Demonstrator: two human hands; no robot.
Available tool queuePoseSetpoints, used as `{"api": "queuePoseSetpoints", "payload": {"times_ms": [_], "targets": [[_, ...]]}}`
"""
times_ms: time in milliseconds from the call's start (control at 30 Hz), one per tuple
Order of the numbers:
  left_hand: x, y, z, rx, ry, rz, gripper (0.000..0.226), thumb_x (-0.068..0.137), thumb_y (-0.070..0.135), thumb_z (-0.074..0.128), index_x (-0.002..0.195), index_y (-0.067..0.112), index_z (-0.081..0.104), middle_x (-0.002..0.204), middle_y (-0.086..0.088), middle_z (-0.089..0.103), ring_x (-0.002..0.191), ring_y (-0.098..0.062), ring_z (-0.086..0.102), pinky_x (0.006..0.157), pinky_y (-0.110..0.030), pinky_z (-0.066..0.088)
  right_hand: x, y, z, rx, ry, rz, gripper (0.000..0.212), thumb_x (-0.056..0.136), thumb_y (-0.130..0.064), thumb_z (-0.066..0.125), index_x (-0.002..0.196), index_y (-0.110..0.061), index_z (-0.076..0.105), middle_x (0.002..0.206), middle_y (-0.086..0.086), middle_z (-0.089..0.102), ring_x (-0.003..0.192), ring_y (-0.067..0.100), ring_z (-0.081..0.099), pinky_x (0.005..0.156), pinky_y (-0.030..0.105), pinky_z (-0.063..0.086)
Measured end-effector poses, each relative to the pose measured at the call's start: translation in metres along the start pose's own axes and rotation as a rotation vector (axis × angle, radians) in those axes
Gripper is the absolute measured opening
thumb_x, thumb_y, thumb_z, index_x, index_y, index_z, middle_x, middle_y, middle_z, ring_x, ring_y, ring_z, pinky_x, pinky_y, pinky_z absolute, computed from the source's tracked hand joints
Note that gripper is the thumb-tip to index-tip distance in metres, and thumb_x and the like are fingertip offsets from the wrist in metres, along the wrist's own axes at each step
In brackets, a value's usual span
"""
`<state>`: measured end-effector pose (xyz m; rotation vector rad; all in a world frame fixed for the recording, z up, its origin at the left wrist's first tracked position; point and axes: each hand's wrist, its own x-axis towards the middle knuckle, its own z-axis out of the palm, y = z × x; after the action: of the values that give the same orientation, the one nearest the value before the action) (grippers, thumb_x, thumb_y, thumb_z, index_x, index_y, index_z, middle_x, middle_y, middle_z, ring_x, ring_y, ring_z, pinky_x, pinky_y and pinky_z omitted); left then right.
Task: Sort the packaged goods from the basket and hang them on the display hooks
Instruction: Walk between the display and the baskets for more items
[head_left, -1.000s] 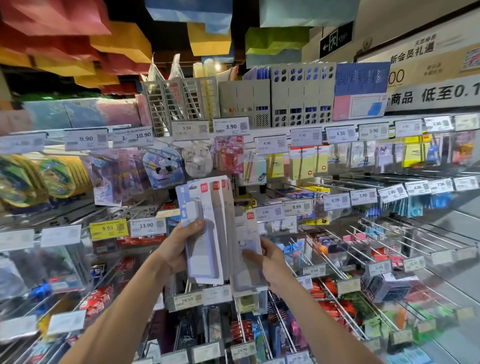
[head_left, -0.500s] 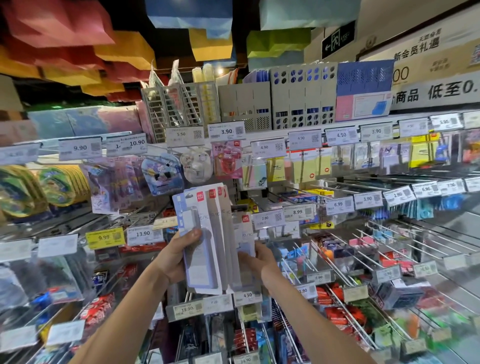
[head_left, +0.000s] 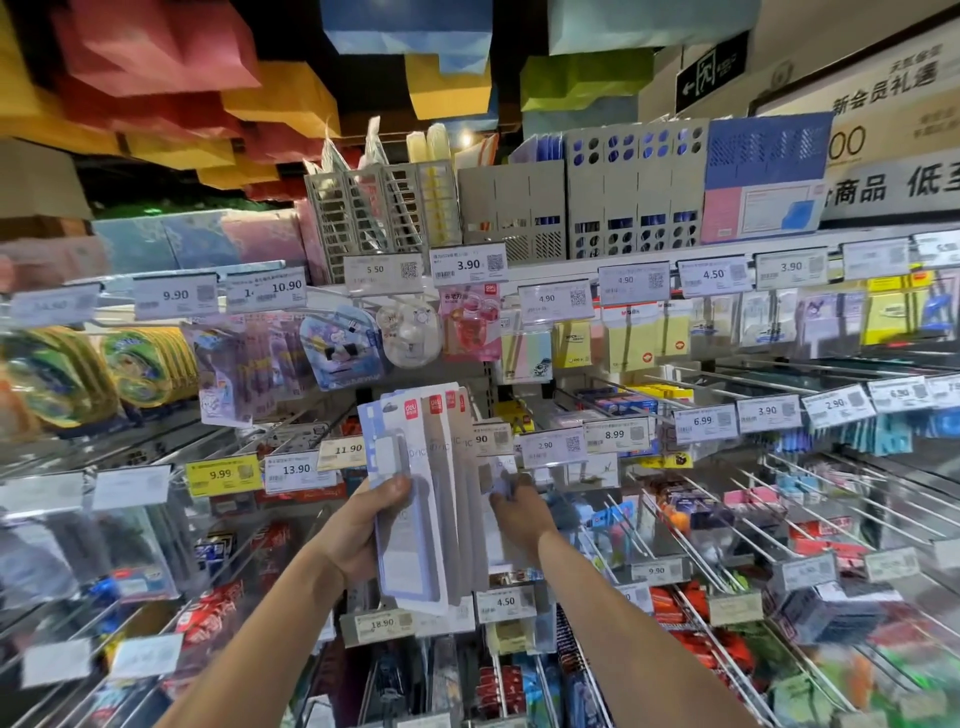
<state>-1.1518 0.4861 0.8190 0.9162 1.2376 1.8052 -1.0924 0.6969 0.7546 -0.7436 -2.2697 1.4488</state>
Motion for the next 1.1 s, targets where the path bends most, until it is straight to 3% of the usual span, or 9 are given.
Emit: {"api": "queuePoseSetpoints", "payload": {"times_ms": [100, 200, 333, 400, 500, 700, 800, 933, 1100], "targets": [[-0.001, -0.006, -0.006, 0.040, 0.031, -0.010, 0.101, 0.035, 0.046, 0.105, 0.121, 0.006, 0.071, 0.110, -0.023, 0.073, 0.091, -0.038, 0.074, 0.081, -0.054, 0.062, 0.007, 0.005, -0.001, -0.217, 0.016, 0.058, 0.047, 0.109, -0.035, 0.036, 0.120, 0.004, 0.059, 0.118, 0.023, 0.066, 0.105, 0.031, 0.063, 0.087, 0.038, 0.052], [-0.004, -0.012, -0.008, 0.092, 0.014, -0.011, 0.084, 0.041, 0.049, 0.103, 0.112, 0.011, 0.079, 0.110, -0.023, 0.073, 0.094, -0.037, 0.073, 0.088, -0.055, 0.060, -0.004, 0.006, -0.003, -0.259, 0.149, 0.063, 0.040, 0.108, -0.036, 0.039, 0.119, -0.004, 0.060, 0.114, 0.017, 0.064, 0.105, 0.030, 0.063, 0.084, 0.034, 0.050], [-0.006, -0.020, -0.011, 0.115, 0.060, -0.033, 0.097, 0.043, 0.045, 0.103, 0.122, 0.004, 0.067, 0.113, -0.024, 0.071, 0.096, -0.038, 0.072, 0.083, -0.051, 0.061, -0.053, -0.010, -0.004, 0.178, 0.482, -0.322, 0.037, 0.103, -0.010, 0.051, 0.066, -0.013, 0.053, 0.056, -0.008, 0.049, 0.051, 0.008, 0.042, 0.046, 0.020, 0.030], [-0.006, -0.025, -0.010, 0.124, 0.121, -0.017, 0.098, 0.039, 0.046, 0.104, 0.118, 0.004, 0.065, 0.106, -0.020, 0.073, 0.090, -0.033, 0.074, 0.078, -0.045, 0.062, -0.078, -0.020, 0.002, 0.312, 0.492, -0.537, 0.039, 0.100, -0.010, 0.054, 0.062, -0.014, 0.047, 0.050, -0.010, 0.040, 0.046, 0.005, 0.034, 0.046, 0.021, 0.024], [-0.006, -0.031, -0.006, 0.106, 0.166, 0.011, 0.086, 0.041, 0.046, 0.104, 0.108, 0.004, 0.069, 0.098, -0.017, 0.075, 0.083, -0.028, 0.075, 0.073, -0.038, 0.062, -0.097, -0.025, 0.015, 0.234, 0.320, -0.691, 0.030, 0.097, -0.040, 0.058, 0.080, -0.015, 0.054, 0.058, -0.006, 0.045, 0.051, 0.008, 0.040, 0.049, 0.026, 0.032], [-0.004, -0.037, 0.005, -0.004, 0.141, 0.073, 0.049, 0.088, 0.019, 0.074, 0.127, -0.007, 0.061, 0.115, -0.027, 0.071, 0.096, -0.035, 0.074, 0.079, -0.041, 0.062, -0.102, -0.012, 0.025, -0.063, 0.195, -0.628, 0.062, 0.079, -0.061, 0.074, 0.129, -0.029, 0.053, 0.114, -0.010, 0.060, 0.102, 0.009, 0.061, 0.083, 0.032, 0.053], [-0.003, -0.038, 0.006, 0.009, 0.160, 0.056, 0.055, 0.096, 0.031, 0.071, 0.137, -0.002, 0.058, 0.131, -0.028, 0.065, 0.118, -0.042, 0.066, 0.100, -0.054, 0.054, -0.109, -0.015, 0.022, -0.076, 0.244, -0.662, 0.057, 0.087, -0.054, 0.069, 0.136, -0.028, 0.057, 0.119, -0.012, 0.061, 0.110, 0.005, 0.059, 0.090, 0.030, 0.051], [-0.002, -0.038, 0.004, 0.071, 0.162, 0.086, 0.089, 0.075, 0.050, 0.089, 0.141, 0.003, 0.055, 0.134, -0.027, 0.064, 0.122, -0.043, 0.063, 0.105, -0.056, 0.050, -0.116, -0.015, 0.008, 0.195, 0.134, -0.582, 0.031, 0.095, -0.026, 0.071, 0.123, -0.035, 0.065, 0.111, -0.011, 0.072, 0.104, 0.010, 0.068, 0.090, 0.035, 0.056], [-0.001, -0.039, -0.001, 0.124, 0.186, 0.068, 0.066, 0.074, 0.033, 0.092, 0.123, 0.001, 0.063, 0.122, -0.028, 0.070, 0.102, -0.038, 0.073, 0.090, -0.051, 0.060, -0.113, -0.003, -0.012, 0.724, 0.048, -0.289, 0.034, 0.090, -0.009, 0.075, 0.121, -0.017, 0.065, 0.110, 0.008, 0.076, 0.103, 0.032, 0.072, 0.087, 0.046, 0.059]]}}
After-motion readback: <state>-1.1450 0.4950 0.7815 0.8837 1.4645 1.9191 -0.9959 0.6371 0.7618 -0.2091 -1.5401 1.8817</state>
